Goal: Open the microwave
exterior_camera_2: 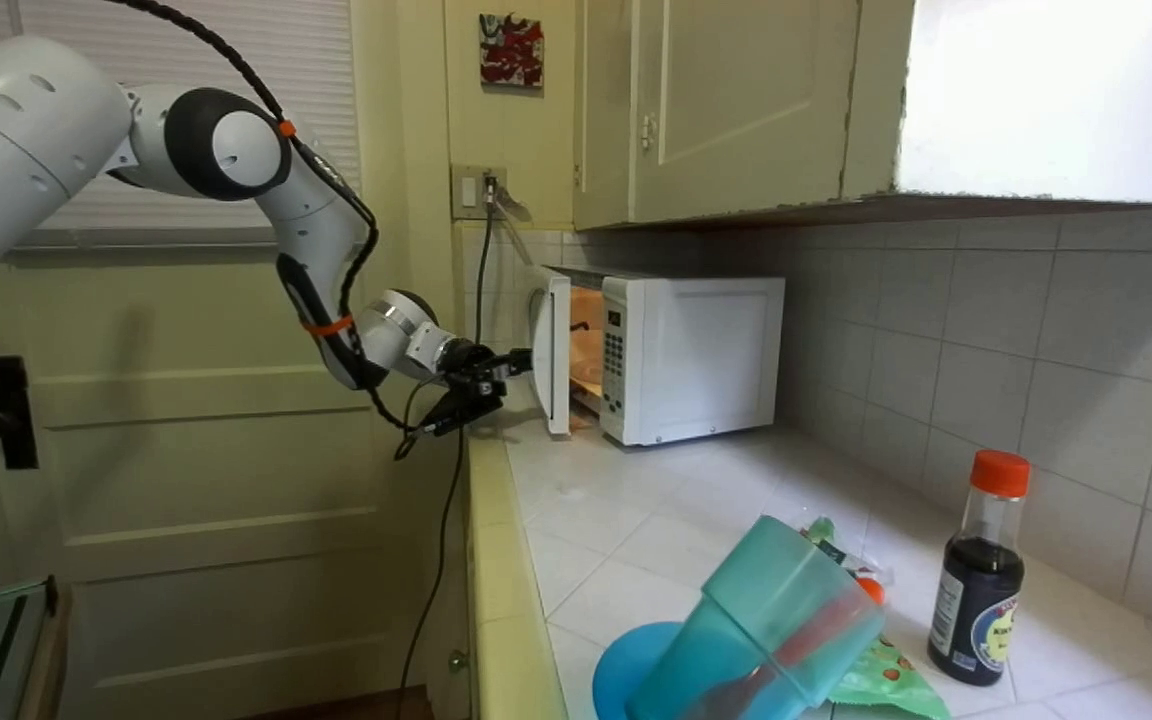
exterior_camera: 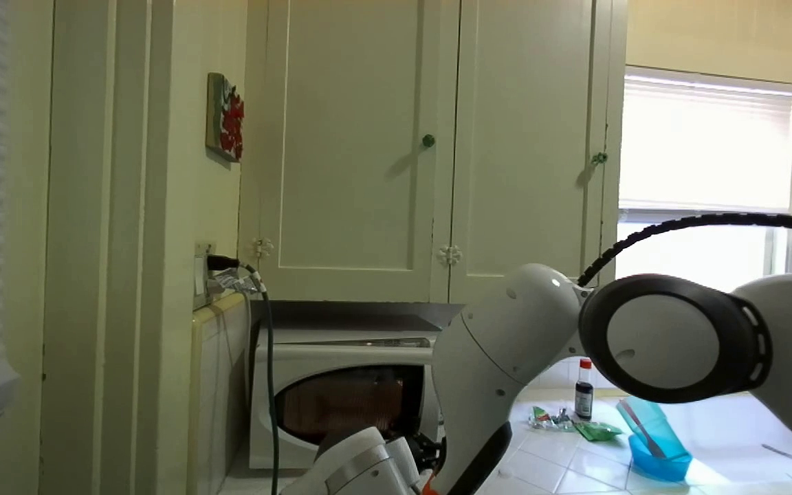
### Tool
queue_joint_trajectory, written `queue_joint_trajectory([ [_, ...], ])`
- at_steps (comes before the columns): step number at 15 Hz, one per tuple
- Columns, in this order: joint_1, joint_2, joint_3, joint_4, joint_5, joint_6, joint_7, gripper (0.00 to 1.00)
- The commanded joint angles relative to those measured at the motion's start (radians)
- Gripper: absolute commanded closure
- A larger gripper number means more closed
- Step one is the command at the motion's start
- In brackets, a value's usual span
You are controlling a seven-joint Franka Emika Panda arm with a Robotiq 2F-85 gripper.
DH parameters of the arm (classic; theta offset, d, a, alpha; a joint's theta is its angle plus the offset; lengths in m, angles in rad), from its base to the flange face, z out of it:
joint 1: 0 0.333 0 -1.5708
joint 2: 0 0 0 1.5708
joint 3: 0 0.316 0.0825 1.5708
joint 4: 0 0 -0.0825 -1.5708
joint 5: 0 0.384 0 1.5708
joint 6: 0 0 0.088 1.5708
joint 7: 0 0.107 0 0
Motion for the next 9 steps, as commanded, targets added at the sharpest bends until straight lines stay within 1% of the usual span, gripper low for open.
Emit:
queue_joint_trajectory([
  [1, 0.019, 0.029, 0.037, -0.037, 0.168, -0.155, 0.074, 0.0],
  [3, 0.024, 0.029, 0.063, -0.035, 0.222, -0.172, 0.038, 0.0],
  [4, 0.016, 0.008, 0.083, -0.055, 0.232, -0.139, 0.02, 0.0],
  [5, 0.018, -0.004, 0.087, -0.068, 0.236, -0.131, 0.009, 0.0],
  [7, 0.007, -0.063, 0.098, -0.151, 0.172, -0.038, -0.002, 0.0],
  [9, 0.008, -0.085, 0.09, -0.171, 0.148, -0.027, -0.021, 0.0],
])
